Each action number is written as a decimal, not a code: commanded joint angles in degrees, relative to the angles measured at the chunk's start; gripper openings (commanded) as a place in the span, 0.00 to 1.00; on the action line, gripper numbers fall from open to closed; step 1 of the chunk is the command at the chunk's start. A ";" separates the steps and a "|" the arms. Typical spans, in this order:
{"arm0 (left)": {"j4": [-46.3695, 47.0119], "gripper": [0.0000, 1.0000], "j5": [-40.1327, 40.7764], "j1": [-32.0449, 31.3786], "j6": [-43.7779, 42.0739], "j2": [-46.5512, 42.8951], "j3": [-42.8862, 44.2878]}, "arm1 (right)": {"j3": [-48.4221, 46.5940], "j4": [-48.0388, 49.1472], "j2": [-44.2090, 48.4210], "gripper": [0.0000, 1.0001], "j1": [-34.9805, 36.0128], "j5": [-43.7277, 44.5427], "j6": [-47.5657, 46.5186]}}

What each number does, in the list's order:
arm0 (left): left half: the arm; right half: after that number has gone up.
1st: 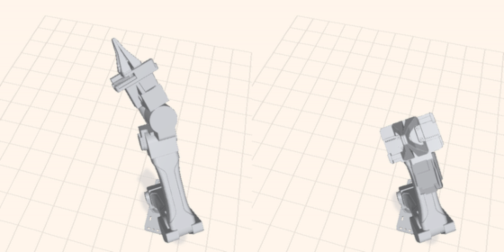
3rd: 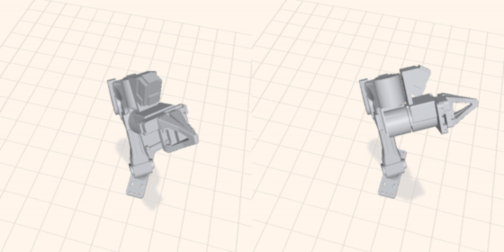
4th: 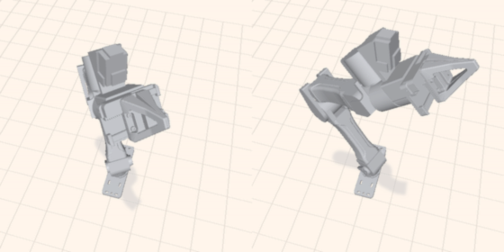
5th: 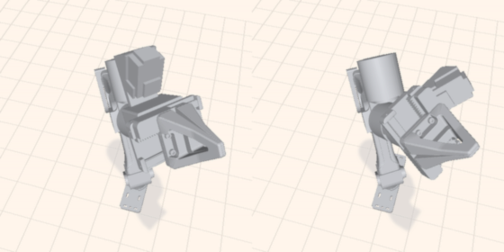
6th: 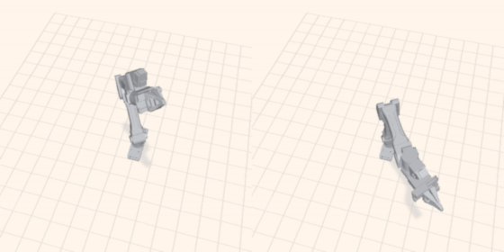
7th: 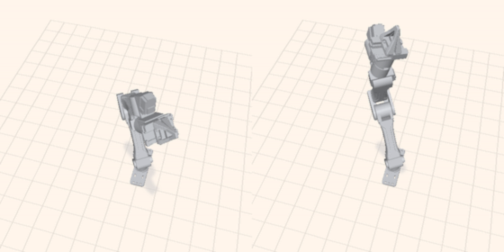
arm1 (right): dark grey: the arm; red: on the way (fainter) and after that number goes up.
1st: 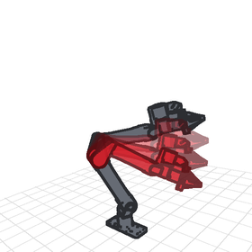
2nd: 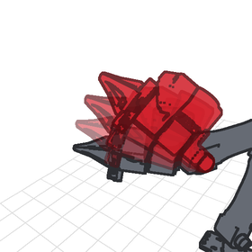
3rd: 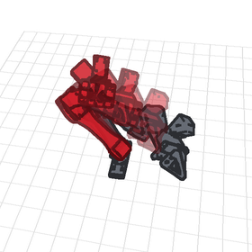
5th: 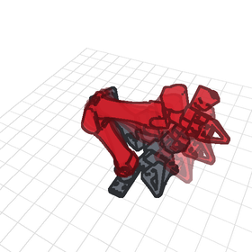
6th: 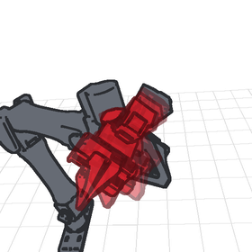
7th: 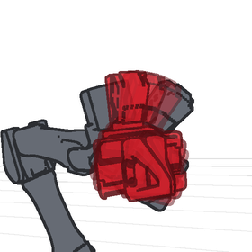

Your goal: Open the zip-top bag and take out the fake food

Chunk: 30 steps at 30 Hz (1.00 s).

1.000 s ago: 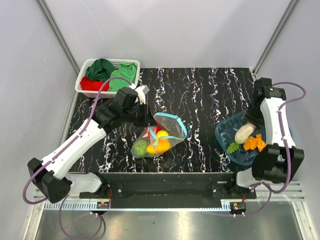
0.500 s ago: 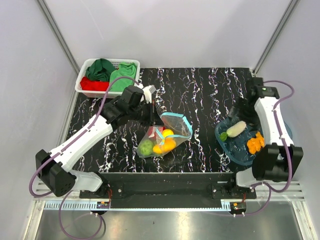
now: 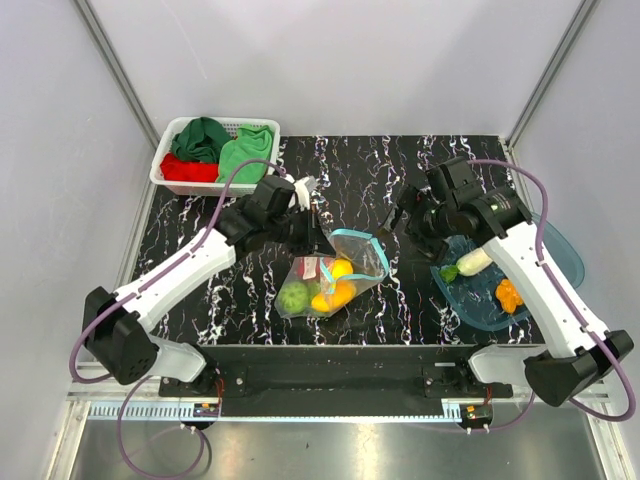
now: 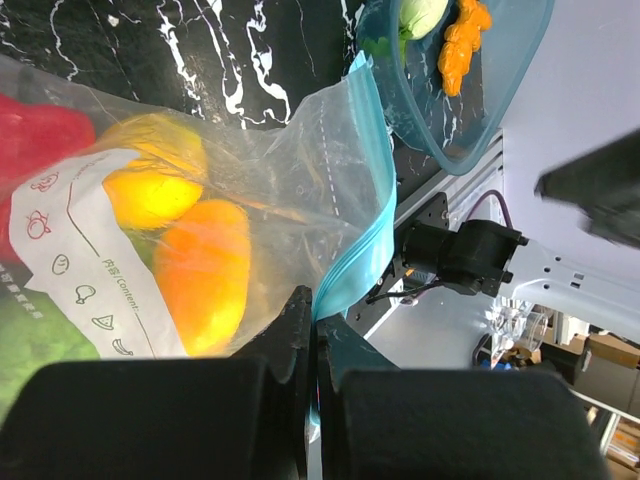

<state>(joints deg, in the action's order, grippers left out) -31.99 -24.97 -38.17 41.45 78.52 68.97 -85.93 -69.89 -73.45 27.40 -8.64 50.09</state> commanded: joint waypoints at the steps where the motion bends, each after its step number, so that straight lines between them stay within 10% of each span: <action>1: 5.27 0.00 -2.19 -0.15 1.53 1.02 -0.85 | 3.48 10.71 1.03 0.93 1.07 -11.30 17.31; 4: 6.32 0.00 -1.75 -0.67 1.79 1.28 -1.47 | 2.44 11.88 -0.46 0.82 2.48 -11.40 20.58; 8: 7.38 0.00 -1.22 -1.55 1.88 1.37 -2.17 | 2.87 14.51 -3.80 0.36 5.29 -14.21 23.03; 30: 11.15 0.00 -1.57 -5.60 4.43 1.55 -2.87 | 21.50 26.21 -11.53 0.22 7.93 -12.70 27.35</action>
<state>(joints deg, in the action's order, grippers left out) -25.45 -24.97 -43.33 44.73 79.92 66.39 -65.19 -47.31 -82.61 34.98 -19.20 77.67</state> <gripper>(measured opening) 0.015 0.209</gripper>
